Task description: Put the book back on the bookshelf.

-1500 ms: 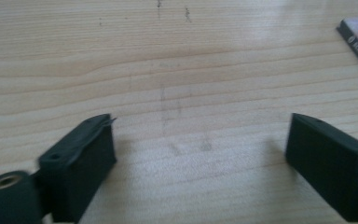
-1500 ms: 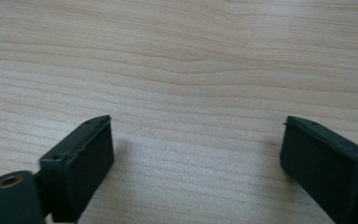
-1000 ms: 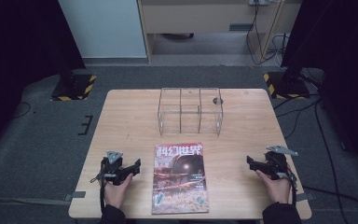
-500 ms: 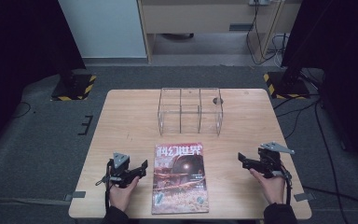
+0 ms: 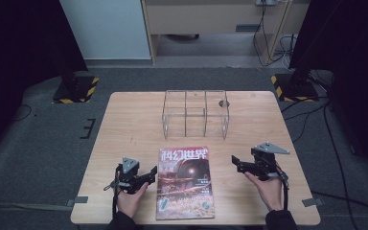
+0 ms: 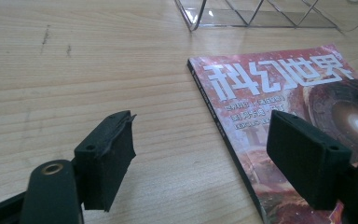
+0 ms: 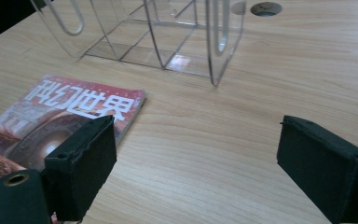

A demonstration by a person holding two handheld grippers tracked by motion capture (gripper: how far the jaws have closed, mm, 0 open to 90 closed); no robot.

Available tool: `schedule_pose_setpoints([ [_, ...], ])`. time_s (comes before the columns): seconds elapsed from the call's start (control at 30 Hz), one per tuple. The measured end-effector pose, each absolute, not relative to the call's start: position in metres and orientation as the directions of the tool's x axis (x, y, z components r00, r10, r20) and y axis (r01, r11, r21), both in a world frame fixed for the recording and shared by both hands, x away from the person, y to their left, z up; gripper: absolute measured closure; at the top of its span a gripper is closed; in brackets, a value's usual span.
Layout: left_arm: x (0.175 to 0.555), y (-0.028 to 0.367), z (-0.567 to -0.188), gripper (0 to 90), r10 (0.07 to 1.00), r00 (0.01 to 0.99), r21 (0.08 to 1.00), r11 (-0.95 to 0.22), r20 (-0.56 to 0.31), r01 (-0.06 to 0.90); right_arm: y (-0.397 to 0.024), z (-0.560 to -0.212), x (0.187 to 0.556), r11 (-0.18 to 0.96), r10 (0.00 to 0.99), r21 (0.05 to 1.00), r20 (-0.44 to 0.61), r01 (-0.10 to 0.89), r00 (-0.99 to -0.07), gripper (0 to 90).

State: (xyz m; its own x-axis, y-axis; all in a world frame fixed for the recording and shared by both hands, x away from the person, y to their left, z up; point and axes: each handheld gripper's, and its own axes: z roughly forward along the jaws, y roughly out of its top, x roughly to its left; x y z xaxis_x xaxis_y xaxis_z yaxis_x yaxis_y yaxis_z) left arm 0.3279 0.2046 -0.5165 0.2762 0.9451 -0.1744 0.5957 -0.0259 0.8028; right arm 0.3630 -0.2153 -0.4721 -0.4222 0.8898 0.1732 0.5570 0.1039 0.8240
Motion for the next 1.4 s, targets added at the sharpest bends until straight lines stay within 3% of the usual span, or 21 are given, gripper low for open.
schedule_pose_setpoints([
  [0.8, 0.329, 0.182, -0.525, 27.7, 0.936, 0.312, 0.787, -0.067, -0.164, 0.613, -0.15, -0.475, 0.368, 0.194, 0.816, 0.804, 0.185, 0.562, -0.547, 16.8],
  [1.4, 0.33, 0.173, -0.531, 31.9, 0.93, 0.336, 0.763, -0.109, -0.148, 0.637, -0.122, -0.512, 0.356, 0.236, 0.785, 0.738, 0.239, 0.633, -0.572, 27.1],
])
